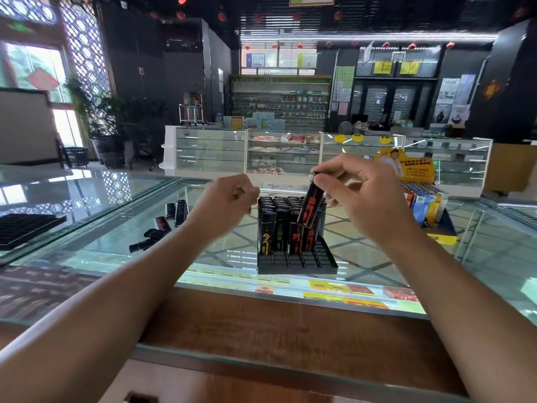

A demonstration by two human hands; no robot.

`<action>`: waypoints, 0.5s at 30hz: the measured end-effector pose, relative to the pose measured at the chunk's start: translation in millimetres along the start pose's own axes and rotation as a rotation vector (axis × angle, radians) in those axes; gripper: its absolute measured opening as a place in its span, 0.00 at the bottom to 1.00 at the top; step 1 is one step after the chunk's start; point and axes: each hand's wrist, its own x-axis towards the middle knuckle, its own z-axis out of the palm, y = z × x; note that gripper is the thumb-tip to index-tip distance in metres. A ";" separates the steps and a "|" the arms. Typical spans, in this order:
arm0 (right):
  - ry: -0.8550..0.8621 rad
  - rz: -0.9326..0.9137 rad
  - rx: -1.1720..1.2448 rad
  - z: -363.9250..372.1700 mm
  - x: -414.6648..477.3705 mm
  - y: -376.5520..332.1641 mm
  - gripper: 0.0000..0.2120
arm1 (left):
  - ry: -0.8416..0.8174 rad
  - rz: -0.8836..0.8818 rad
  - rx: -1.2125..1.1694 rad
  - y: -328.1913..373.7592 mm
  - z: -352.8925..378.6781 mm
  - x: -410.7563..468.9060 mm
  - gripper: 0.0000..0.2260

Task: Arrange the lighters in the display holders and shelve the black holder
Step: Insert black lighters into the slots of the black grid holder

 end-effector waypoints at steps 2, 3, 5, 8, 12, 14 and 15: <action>-0.094 -0.022 -0.106 -1.4 -1.1 4.5 0.03 | -0.017 0.031 0.200 -1.9 -0.4 -1.2 0.07; -0.135 -0.029 -0.141 -0.9 -1.7 5.1 0.03 | -0.025 0.045 0.284 -3.8 -0.6 -1.7 0.05; -0.211 -0.030 -0.193 0.2 -2.5 4.4 0.03 | -0.050 0.075 0.411 -10.4 0.6 -2.2 0.03; -0.297 -0.013 -0.245 0.0 -1.6 5.8 0.03 | -0.100 0.061 0.533 -13.1 0.8 -4.5 0.03; -0.355 0.014 -0.280 -0.9 -0.3 7.1 0.05 | -0.172 0.055 0.659 -9.9 4.0 -7.2 0.10; -0.373 0.036 -0.283 -1.9 -1.2 5.9 0.06 | -0.197 0.029 0.686 -7.3 6.4 -9.6 0.11; -0.370 0.038 -0.294 -2.1 -1.7 4.9 0.05 | -0.204 0.021 0.702 -6.1 7.6 -10.8 0.12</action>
